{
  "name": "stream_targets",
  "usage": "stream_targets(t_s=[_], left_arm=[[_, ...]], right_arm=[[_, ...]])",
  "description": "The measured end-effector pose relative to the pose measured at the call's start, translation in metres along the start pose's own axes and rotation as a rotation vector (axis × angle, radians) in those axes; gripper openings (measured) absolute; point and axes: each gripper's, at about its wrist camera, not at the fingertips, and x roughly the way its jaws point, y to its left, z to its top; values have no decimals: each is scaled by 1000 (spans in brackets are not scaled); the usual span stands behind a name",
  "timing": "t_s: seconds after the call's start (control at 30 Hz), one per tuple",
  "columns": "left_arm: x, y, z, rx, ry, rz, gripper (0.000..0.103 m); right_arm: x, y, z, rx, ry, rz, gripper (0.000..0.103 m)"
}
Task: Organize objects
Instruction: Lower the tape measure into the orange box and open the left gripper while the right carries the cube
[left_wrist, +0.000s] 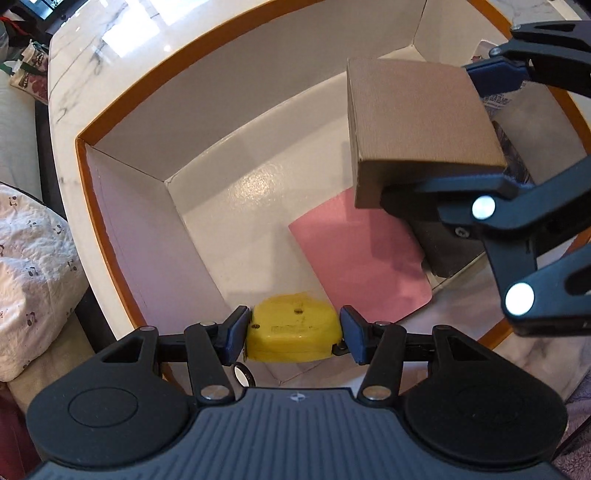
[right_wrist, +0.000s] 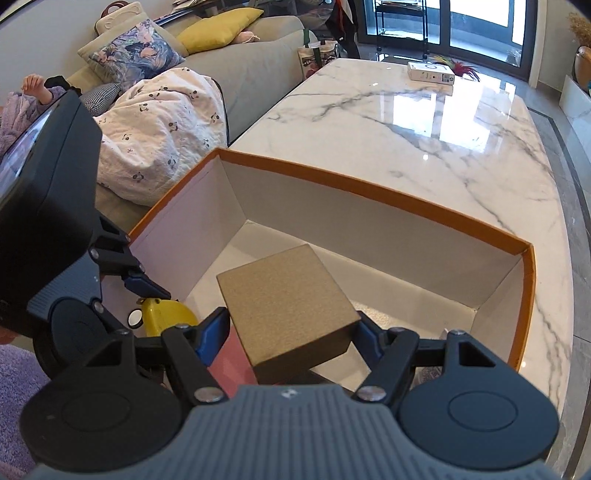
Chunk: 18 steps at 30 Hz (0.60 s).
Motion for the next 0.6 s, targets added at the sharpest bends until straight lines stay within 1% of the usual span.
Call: stream_targets(t_s=[0.07, 0.17, 0.23, 0.27, 0.3, 0.33, 0.43, 0.47, 0.53, 0.6], left_arm=[[0, 4, -4, -16, -4, -15, 63], [-4, 11, -12, -27, -38, -62, 63], [-8, 17, -20, -40, -60, -77, 63], [-14, 20, -26, -39, -91, -85, 63], [-20, 24, -16, -42, -118, -97, 63], [-26, 29, -20, -40, -140, -104, 63], [-49, 48, -38, -83, -245, -128, 63], [-55, 57, -36, -101, -271, -128, 63], [-63, 70, -47, -145, -314, -129, 62], [-68, 82, -55, -198, -355, -102, 62]], right_arm=[[0, 3, 1, -9, 7, 2, 72], [1, 6, 0, -18, 21, 1, 72], [3, 8, 0, -20, 32, 1, 72], [4, 8, -1, -22, 37, 4, 72], [6, 9, 0, -25, 42, 9, 72], [7, 10, 0, -25, 48, 16, 72], [16, 16, 4, -42, 67, 41, 72], [20, 20, 6, -60, 73, 44, 72], [30, 30, 12, -120, 90, 50, 72], [43, 40, 18, -168, 114, 52, 72]])
